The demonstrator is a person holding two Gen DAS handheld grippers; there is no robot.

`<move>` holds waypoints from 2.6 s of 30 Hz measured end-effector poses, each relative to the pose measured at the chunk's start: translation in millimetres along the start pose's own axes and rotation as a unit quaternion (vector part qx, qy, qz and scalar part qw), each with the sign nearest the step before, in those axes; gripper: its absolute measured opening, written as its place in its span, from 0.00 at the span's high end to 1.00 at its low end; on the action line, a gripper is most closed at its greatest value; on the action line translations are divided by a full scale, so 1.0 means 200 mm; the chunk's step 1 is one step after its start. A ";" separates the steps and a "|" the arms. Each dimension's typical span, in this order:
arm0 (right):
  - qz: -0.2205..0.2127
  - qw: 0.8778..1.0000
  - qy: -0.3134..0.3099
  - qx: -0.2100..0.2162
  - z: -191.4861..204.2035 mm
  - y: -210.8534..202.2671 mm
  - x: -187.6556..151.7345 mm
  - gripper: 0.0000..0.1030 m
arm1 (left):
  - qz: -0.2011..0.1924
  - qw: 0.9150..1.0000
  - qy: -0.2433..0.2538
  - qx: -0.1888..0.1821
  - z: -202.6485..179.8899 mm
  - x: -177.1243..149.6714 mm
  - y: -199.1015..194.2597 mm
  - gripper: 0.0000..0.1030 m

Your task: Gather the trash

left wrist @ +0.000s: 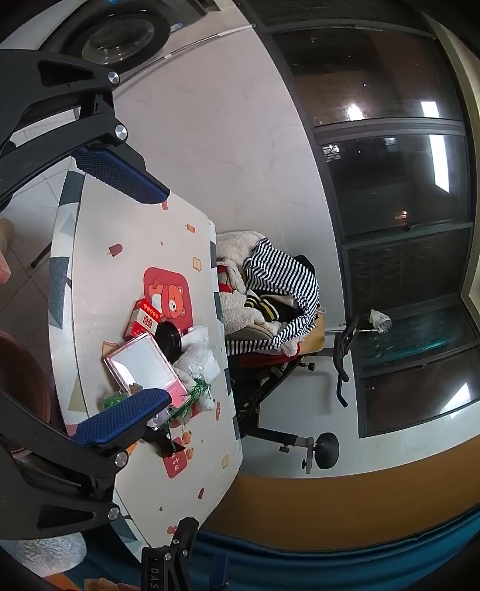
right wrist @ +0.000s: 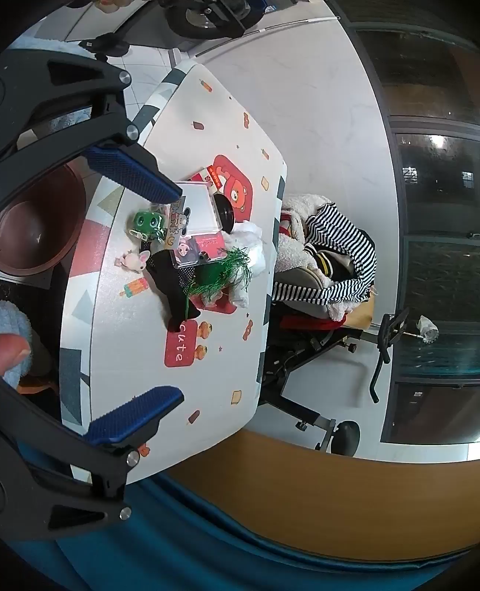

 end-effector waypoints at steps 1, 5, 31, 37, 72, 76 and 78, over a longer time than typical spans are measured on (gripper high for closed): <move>0.003 1.000 -0.003 -0.003 0.00 0.00 0.00 0.05 | 0.000 1.000 -0.004 -0.001 0.00 0.00 0.00 0.05; -0.002 1.000 -0.006 -0.006 0.00 0.00 0.00 0.05 | 0.005 1.000 -0.004 -0.004 0.00 0.00 0.00 0.05; -0.002 1.000 -0.002 -0.002 0.00 0.00 0.00 0.05 | 0.006 1.000 -0.001 -0.002 -0.01 0.00 -0.01 0.05; -0.001 1.000 -0.001 -0.002 0.00 0.00 -0.01 0.05 | 0.006 1.000 -0.001 -0.002 -0.01 0.00 -0.01 0.05; 0.001 1.000 0.003 -0.005 -0.01 0.00 -0.02 0.05 | 0.008 1.000 -0.003 -0.003 -0.03 0.00 -0.01 0.05; 0.001 1.000 0.004 -0.005 -0.01 0.00 -0.02 0.05 | 0.007 1.000 -0.004 -0.002 -0.05 0.00 -0.02 0.05; 0.001 1.000 0.004 -0.005 -0.01 0.00 -0.02 0.05 | 0.006 1.000 -0.003 -0.003 -0.05 0.00 -0.02 0.05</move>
Point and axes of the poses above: each gripper's, at about its wrist camera, not at the fingertips, and y roughly the way its jaws point, z to its left, x to its top, the point moved 2 cm from there along y, roughly the way its jaws point, and after that the axes turned 3 degrees about y, right-handed, at the moved point
